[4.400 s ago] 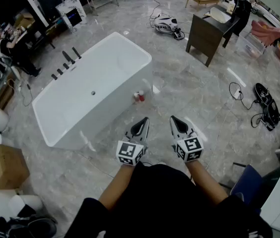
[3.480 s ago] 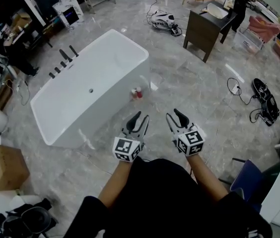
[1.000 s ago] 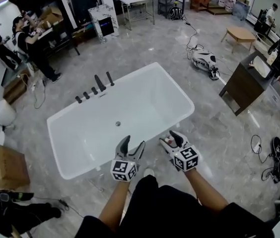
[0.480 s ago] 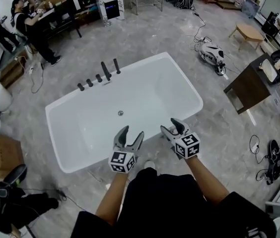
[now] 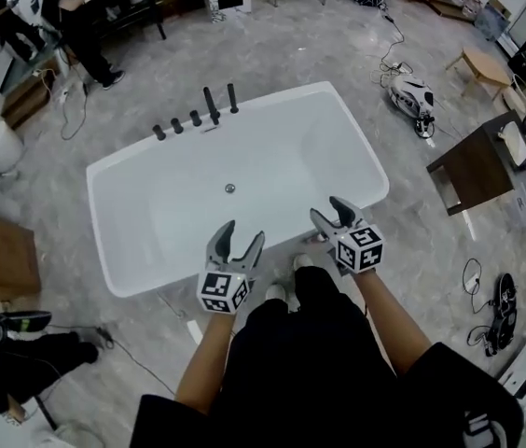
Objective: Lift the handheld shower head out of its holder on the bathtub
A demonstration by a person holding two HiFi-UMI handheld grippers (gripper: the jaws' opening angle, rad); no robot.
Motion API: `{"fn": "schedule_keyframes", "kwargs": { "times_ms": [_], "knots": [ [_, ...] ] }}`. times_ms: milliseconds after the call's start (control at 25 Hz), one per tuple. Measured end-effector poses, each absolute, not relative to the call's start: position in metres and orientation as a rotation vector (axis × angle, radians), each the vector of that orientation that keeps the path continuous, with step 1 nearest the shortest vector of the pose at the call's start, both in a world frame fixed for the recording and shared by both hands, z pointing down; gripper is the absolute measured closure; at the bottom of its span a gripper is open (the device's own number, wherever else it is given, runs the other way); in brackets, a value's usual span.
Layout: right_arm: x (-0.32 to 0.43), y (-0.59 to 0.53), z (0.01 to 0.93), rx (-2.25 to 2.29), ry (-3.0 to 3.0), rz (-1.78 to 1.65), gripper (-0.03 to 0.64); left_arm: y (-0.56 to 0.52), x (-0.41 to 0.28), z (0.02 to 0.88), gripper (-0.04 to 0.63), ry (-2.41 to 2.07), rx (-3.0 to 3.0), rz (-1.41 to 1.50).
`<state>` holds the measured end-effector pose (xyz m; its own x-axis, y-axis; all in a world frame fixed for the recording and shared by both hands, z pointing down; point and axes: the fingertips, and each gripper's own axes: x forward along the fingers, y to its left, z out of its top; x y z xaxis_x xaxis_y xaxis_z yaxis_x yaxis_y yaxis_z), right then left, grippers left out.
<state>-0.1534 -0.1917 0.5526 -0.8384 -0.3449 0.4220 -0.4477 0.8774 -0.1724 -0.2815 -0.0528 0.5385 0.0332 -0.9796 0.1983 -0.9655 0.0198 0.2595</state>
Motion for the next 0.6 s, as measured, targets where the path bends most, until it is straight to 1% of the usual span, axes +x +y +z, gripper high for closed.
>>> {"fn": "schedule_keyframes", "kwargs": {
  "times_ms": [360, 600],
  "knots": [
    [-0.199, -0.219, 0.548, 0.451, -2.720, 0.369, 0.396, -0.059, -0.302, 0.539, 0.318, -2.079, 1.912, -0.040],
    [-0.221, -0.246, 0.542, 0.385, -2.734, 0.372, 0.396, -0.093, -0.312, 0.535, 0.318, -2.096, 1.881, -0.035]
  ]
}}
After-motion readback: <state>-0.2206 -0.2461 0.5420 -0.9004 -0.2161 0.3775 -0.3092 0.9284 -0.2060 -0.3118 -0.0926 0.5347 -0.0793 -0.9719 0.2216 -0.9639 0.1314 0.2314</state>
